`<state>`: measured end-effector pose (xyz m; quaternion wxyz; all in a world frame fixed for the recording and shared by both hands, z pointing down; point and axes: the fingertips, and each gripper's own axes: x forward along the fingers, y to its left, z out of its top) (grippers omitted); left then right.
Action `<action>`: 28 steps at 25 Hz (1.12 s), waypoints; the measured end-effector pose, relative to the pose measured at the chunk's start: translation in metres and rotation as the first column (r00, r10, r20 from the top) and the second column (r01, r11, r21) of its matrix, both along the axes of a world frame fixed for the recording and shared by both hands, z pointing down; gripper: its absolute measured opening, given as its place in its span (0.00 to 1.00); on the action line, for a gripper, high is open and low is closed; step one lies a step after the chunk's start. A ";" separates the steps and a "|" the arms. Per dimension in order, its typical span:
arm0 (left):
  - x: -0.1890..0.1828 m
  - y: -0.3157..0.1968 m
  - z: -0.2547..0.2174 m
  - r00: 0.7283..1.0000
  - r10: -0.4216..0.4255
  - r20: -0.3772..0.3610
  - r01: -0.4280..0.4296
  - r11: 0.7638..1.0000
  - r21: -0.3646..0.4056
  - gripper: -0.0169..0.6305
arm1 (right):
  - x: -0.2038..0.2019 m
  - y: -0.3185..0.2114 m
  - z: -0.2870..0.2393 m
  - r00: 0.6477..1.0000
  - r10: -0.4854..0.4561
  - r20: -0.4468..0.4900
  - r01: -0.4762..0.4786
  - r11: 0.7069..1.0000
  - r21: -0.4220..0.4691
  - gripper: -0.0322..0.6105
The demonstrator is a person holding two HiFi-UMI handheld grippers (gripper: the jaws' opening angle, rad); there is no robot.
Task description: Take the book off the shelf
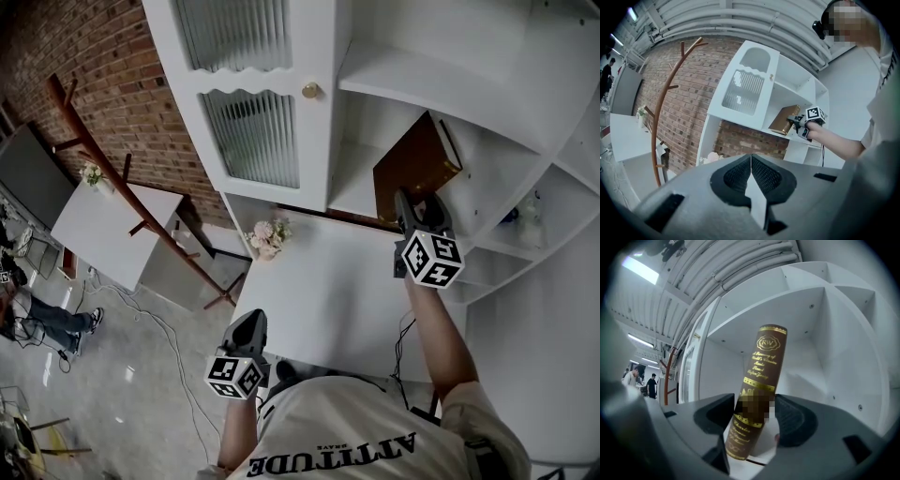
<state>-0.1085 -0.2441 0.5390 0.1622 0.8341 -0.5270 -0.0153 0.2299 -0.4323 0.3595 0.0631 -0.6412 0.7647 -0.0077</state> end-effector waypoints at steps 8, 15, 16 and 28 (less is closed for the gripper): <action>-0.002 0.002 0.001 1.000 -0.010 -0.007 0.010 1.000 0.002 0.07 | 0.015 -0.001 -0.003 0.987 0.003 0.158 -0.003 1.000 0.000 0.42; 0.008 0.006 0.002 1.000 0.000 -0.006 0.000 1.000 0.000 0.07 | 0.025 0.010 -0.013 0.966 -0.069 0.248 0.046 0.994 0.095 0.40; 0.010 0.007 0.002 1.000 0.001 -0.006 -0.001 1.000 0.000 0.07 | 0.026 0.012 -0.014 0.963 -0.082 0.256 0.055 0.993 0.108 0.40; 0.034 0.022 0.003 1.000 0.010 0.007 -0.010 1.000 0.000 0.07 | 0.039 0.062 -0.033 0.982 -0.156 0.105 0.131 0.968 0.216 0.38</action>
